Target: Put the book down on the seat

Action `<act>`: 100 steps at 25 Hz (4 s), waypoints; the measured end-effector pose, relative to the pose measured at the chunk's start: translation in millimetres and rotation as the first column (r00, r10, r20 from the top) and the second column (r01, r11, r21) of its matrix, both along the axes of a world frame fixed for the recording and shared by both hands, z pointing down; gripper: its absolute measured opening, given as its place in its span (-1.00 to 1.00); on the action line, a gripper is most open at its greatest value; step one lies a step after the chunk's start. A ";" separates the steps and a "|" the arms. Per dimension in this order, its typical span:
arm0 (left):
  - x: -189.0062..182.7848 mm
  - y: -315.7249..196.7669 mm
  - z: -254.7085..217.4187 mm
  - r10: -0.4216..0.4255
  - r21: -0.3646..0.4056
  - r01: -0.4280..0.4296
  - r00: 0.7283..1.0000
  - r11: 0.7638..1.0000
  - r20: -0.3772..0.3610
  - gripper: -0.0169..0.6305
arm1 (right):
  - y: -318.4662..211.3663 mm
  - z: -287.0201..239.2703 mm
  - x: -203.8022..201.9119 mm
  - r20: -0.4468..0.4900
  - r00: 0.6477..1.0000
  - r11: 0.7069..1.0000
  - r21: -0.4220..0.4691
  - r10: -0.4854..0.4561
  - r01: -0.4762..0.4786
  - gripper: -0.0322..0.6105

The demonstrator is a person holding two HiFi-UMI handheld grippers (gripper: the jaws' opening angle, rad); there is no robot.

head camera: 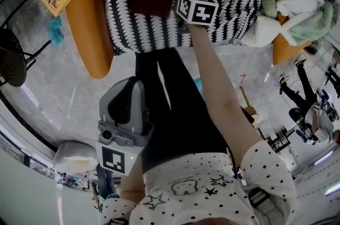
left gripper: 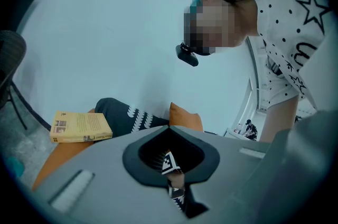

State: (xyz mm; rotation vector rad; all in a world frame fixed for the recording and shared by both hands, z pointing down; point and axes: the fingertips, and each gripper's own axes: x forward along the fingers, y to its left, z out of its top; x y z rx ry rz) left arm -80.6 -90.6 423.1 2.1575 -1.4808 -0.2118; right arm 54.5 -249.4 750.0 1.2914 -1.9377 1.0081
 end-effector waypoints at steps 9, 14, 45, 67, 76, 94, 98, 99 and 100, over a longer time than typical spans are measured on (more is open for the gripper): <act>1.6 -3.9 -16.4 0.002 0.029 -0.002 1.000 1.000 0.011 -0.94 | -2.9 -29.2 1.4 0.021 1.000 0.999 0.042 0.009 -0.010 -0.92; 3.7 -3.9 -28.3 0.007 0.043 -0.008 1.000 0.999 0.022 -0.94 | -2.9 -45.6 3.7 0.039 0.999 0.998 0.056 0.020 -0.023 -0.92; 12.0 -13.5 -157.7 0.044 0.137 -0.042 0.999 0.990 -0.012 -0.94 | -26.0 -206.5 -10.4 0.142 0.988 0.983 0.158 0.066 -0.089 -0.92; 29.6 2.6 -230.5 0.123 0.239 -0.114 0.992 0.964 -0.023 -0.94 | -21.0 -310.5 -6.6 0.179 0.983 0.954 0.283 0.047 -0.097 -0.92; 34.0 8.1 -250.2 0.150 0.293 -0.143 0.989 0.945 0.000 -0.94 | -4.9 -364.6 -6.8 0.207 0.978 0.924 0.377 -0.012 -0.068 -0.92; 27.7 12.6 -265.7 0.142 0.362 -0.133 0.990 0.923 0.004 -0.94 | 39.8 -465.7 -1.4 0.225 0.962 0.831 0.557 -0.152 0.001 -0.92; 29.0 12.9 -269.0 0.146 0.368 -0.137 0.989 0.920 0.003 -0.94 | 55.9 -485.3 -1.4 0.226 0.956 0.811 0.585 -0.187 0.020 -0.92; 29.7 13.2 -269.9 0.148 0.369 -0.139 0.989 0.919 0.003 -0.94 | 60.2 -489.7 -1.0 0.224 0.955 0.806 0.591 -0.195 0.026 -0.92; 30.5 13.5 -270.5 0.151 0.370 -0.142 0.989 0.918 0.006 -0.94 | 64.6 -493.8 -0.4 0.220 0.954 0.801 0.597 -0.202 0.032 -0.92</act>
